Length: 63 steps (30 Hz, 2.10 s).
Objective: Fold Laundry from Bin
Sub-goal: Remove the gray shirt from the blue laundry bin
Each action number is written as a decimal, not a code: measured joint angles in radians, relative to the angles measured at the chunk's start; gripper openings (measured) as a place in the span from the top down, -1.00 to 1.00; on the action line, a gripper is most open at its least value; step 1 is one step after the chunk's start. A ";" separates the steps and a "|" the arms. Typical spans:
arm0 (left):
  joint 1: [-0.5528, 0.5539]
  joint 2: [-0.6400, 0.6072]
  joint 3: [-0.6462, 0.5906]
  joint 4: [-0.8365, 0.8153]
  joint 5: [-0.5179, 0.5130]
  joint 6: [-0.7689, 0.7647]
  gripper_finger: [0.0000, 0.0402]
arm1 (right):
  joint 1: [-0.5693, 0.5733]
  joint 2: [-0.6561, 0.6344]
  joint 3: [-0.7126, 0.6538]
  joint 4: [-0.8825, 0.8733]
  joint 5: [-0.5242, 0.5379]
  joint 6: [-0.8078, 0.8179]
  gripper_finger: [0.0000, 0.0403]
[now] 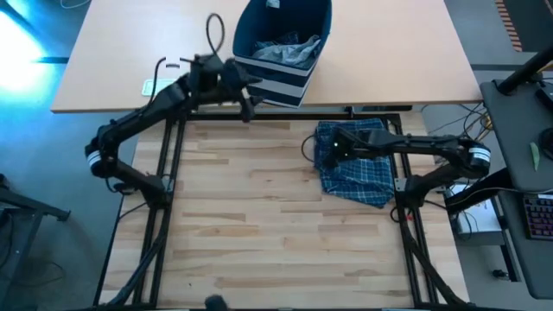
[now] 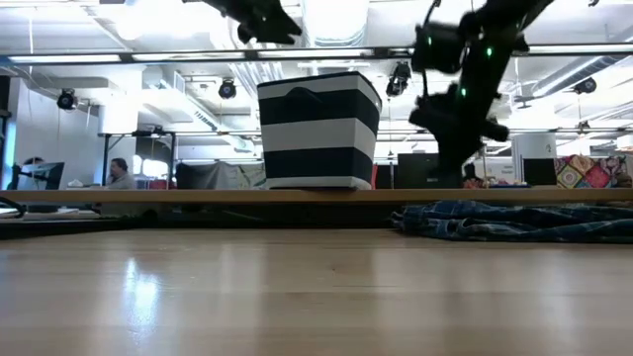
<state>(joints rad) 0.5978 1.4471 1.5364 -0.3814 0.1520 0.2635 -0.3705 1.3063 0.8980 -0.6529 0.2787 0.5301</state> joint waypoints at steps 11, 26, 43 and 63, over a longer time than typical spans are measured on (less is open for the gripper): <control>0.234 0.221 0.298 -0.123 0.135 0.136 -0.23 | 0.101 0.007 0.098 -0.078 -0.064 -0.174 0.05; 0.376 0.508 0.648 -0.648 0.266 0.432 -0.09 | 0.058 0.006 0.085 -0.101 -0.076 -0.121 -0.07; 0.121 0.338 0.576 -0.937 0.314 0.261 0.98 | 0.026 -0.026 0.144 -0.108 -0.041 -0.214 -0.07; -0.297 0.041 -0.114 -0.405 0.028 -0.257 0.46 | 0.195 -0.263 0.323 -0.187 -0.051 -0.252 -0.07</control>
<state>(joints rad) 0.3008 1.4883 1.4223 -0.7860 0.1802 0.0070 -0.1753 1.0432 1.2209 -0.8394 0.2276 0.2779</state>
